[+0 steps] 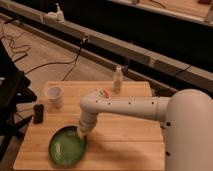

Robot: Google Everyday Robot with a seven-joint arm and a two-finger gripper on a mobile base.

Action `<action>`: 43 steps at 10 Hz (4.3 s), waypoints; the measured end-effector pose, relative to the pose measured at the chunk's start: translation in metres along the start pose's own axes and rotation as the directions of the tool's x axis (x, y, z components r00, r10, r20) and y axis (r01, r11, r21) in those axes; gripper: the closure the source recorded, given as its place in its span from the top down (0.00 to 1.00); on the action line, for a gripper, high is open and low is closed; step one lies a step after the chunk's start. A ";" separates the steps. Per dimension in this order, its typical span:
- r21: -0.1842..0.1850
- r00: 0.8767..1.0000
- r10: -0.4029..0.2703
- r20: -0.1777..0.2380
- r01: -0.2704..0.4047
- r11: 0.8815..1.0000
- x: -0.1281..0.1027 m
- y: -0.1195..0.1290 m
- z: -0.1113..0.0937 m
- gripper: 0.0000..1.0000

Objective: Drag the ceramic bowl in a circle

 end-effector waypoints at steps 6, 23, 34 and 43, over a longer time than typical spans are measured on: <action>0.126 0.980 0.155 0.126 -0.171 0.977 0.016 -0.066 -0.076 0.00; 0.243 0.963 0.261 -0.062 -0.239 0.940 0.023 -0.091 -0.052 0.00; 0.204 0.987 0.112 -0.115 -0.087 0.975 0.015 -0.027 -0.009 0.00; 0.296 0.983 0.180 0.021 -0.178 0.938 -0.039 -0.065 -0.059 0.00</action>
